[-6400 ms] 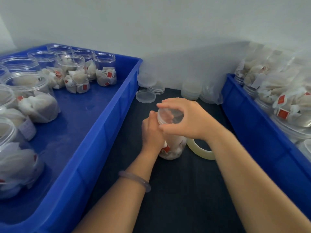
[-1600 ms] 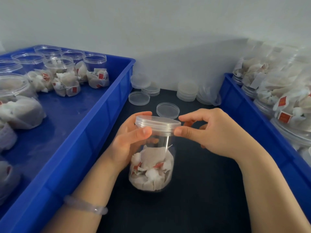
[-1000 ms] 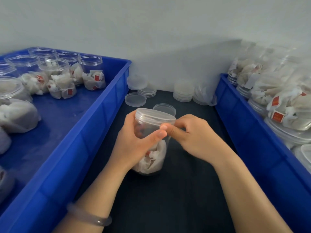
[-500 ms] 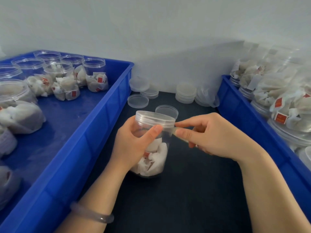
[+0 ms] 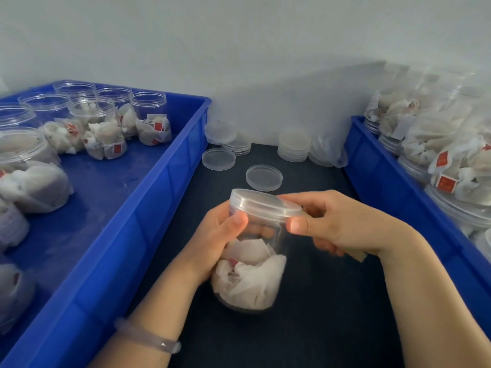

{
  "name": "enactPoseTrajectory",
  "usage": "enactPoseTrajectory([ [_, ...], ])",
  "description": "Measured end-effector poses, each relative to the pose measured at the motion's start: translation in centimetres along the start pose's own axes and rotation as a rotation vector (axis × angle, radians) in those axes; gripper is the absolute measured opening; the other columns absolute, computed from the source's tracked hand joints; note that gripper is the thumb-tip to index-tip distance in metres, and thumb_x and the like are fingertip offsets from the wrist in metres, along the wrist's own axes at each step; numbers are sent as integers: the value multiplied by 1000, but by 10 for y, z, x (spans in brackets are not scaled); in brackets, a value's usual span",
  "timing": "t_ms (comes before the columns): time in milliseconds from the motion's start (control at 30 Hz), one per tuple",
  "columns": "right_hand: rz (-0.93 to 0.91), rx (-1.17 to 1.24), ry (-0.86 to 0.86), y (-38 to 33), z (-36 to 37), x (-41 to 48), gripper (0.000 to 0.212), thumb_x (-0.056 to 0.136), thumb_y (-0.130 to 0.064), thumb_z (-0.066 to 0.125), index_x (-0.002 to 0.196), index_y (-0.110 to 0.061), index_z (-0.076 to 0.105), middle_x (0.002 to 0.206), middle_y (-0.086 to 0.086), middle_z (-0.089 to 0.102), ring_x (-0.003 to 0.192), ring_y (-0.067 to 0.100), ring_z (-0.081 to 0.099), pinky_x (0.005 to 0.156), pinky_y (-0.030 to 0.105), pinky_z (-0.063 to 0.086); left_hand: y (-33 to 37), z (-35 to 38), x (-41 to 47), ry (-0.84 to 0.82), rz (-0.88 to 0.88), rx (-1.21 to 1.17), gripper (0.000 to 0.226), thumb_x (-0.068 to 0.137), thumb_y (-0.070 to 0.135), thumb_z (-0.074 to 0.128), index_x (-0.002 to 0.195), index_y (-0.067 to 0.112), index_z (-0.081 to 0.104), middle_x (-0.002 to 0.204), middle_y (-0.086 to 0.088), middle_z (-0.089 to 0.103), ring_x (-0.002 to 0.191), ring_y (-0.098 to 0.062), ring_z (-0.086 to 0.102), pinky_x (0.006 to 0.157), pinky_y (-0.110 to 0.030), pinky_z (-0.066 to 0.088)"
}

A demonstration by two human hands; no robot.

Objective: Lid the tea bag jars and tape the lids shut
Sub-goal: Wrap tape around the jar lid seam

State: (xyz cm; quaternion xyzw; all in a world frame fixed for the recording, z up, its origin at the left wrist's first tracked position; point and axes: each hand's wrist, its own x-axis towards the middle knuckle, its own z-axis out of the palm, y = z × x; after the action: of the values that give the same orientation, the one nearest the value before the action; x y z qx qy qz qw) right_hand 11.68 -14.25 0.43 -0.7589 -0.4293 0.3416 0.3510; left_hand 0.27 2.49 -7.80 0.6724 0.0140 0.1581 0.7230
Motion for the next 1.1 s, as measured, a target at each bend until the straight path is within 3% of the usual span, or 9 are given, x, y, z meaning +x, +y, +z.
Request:
enactPoseTrajectory([
  [100, -4, 47, 67, 0, 4, 6, 48, 66, -61, 64, 111, -47, 62, 66, -6, 55, 49, 10, 38, 43, 22, 36, 2, 1, 1, 68, -7, 112, 88, 50, 85, 63, 115, 25, 59, 109, 12, 70, 105, -8, 64, 86, -22, 53],
  [200, -12, 15, 246, -2, 10, 11, 58, 55, -69, 63, 106, -43, 63, 67, -9, 60, 45, 4, 41, 43, 21, 36, 7, 3, 2, 285, 108, 188, 77, 64, 63, 65, 129, 26, 49, 104, 38, 61, 104, 14, 57, 79, -8, 49],
  [333, -40, -125, 385, -5, 28, 19, 64, 55, -77, 64, 109, -44, 59, 82, -19, 63, 57, -10, 57, 48, 11, 39, 5, 9, 0, 301, 118, 235, 104, 52, 74, 73, 135, 31, 28, 114, 34, 57, 109, 18, 51, 79, -1, 41],
  [467, -27, -158, 159, -11, 26, 15, 67, 72, -37, 79, 129, -41, 44, 94, -5, 65, 59, 14, 66, 49, 24, 53, 4, 6, 0, 401, 127, 261, 119, 32, 85, 68, 131, 31, 32, 117, 22, 52, 108, 18, 50, 80, -1, 40],
  [567, -13, -213, 73, -13, 18, 7, 71, 75, -23, 78, 128, -51, 41, 92, -3, 66, 56, 13, 64, 51, 22, 53, 4, 7, 1, 433, 112, 304, 105, 37, 70, 79, 128, 33, 41, 107, 26, 60, 104, 18, 52, 78, 0, 40],
  [667, -15, -180, 106, -18, 13, 0, 55, 70, -48, 75, 107, -73, 41, 73, -7, 69, 46, 7, 55, 46, 17, 46, 3, 5, 2, 467, 130, 255, 77, 41, 63, 75, 110, 35, 55, 98, 30, 66, 96, 13, 59, 73, -2, 43],
  [800, 18, -147, 195, -17, 4, -3, 80, 41, -72, 64, 119, -58, 50, 67, -5, 71, 44, 6, 54, 47, 15, 44, 6, -2, 3, 369, 94, 194, 73, 49, 59, 82, 111, 27, 61, 101, 10, 71, 97, 0, 65, 76, -14, 51],
  [933, 8, -87, 220, -15, 3, -3, 70, 41, -68, 67, 108, -51, 62, 66, -2, 71, 44, 7, 51, 45, 15, 42, 9, -2, 1, 215, 85, 112, 73, 51, 57, 78, 110, 18, 63, 103, 5, 72, 99, -8, 67, 77, -16, 51],
  [1100, 16, -40, 131, -14, 5, -3, 76, 47, -66, 75, 119, -50, 59, 69, 1, 66, 44, 7, 46, 43, 18, 39, 6, -2, -1, 32, 55, 22, 78, 51, 69, 77, 109, 19, 66, 107, -3, 72, 103, -17, 67, 81, -21, 52],
])
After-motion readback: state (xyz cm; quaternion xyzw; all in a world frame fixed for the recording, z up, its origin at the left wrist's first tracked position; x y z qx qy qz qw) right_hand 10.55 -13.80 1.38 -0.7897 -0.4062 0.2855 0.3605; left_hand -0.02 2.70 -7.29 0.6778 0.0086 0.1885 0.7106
